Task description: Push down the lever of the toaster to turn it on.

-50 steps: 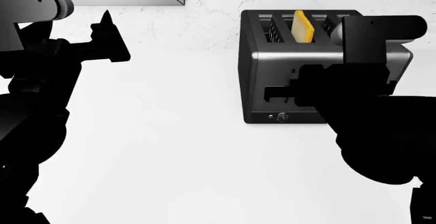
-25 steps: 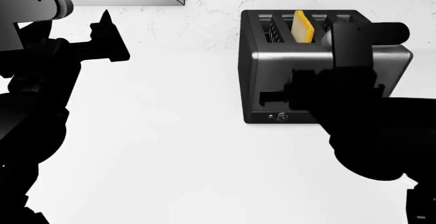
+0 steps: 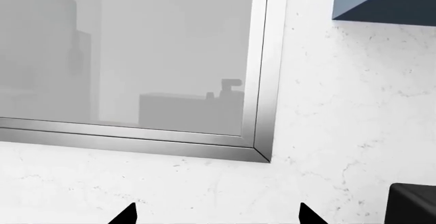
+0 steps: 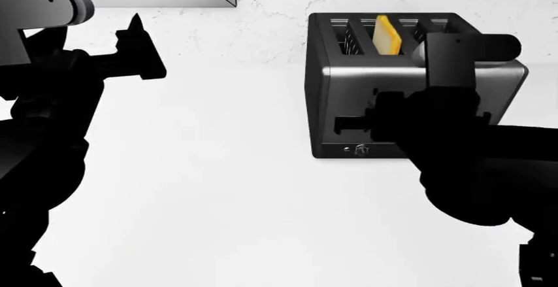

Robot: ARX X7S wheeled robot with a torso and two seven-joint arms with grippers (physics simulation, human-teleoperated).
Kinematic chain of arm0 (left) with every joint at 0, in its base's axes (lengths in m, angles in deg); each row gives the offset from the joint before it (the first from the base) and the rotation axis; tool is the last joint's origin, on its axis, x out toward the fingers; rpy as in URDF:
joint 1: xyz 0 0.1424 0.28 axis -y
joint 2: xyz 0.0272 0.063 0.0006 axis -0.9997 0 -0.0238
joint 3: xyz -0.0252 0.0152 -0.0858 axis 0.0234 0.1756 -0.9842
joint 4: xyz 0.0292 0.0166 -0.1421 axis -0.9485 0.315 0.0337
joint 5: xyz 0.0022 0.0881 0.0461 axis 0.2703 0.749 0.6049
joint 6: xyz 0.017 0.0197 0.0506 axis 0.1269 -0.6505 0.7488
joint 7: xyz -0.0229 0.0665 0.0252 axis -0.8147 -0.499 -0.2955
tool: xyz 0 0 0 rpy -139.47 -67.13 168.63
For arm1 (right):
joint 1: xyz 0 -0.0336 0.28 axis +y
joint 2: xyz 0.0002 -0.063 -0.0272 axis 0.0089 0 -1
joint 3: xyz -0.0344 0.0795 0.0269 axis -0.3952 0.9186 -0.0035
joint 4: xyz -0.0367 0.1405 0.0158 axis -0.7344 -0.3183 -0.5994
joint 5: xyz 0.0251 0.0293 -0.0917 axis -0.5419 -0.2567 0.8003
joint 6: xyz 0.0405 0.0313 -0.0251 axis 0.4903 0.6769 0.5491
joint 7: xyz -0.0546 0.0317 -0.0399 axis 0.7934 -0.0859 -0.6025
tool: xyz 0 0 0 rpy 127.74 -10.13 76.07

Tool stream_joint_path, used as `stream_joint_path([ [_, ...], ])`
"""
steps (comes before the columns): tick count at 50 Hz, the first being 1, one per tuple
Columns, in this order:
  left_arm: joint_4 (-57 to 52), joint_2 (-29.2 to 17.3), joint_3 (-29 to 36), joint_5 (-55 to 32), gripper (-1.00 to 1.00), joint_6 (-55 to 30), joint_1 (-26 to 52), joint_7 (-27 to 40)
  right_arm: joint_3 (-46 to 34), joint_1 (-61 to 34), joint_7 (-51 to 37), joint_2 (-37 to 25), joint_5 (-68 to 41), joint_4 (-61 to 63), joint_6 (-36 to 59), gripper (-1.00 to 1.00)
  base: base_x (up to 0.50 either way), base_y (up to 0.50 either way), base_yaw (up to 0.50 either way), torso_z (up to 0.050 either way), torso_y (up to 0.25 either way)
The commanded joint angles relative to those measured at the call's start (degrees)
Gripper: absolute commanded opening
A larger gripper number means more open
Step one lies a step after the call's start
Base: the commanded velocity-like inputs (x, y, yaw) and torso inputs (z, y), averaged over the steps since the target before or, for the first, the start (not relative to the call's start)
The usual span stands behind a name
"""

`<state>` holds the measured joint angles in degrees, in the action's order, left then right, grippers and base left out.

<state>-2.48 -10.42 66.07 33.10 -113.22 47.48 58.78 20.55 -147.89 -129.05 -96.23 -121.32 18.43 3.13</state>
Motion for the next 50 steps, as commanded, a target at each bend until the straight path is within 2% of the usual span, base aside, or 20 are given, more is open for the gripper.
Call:
stream_joint_path([
  [1,-0.1,0.0,-0.4,-0.8,1.0,-0.6,0.0,0.4,-1.2,0.4,1.5,0.0,1.2,-1.2,0.1,-1.0,0.0,0.0,0.0,0.0,0.0],
  [50,1.0,-0.5,0.9,-0.8,1.0,1.0,0.2,1.1,-5.3,5.1,5.3,-0.6,3.9,-4.2,-0.2,-1.0,0.0,0.0,0.0,0.0,0.0],
])
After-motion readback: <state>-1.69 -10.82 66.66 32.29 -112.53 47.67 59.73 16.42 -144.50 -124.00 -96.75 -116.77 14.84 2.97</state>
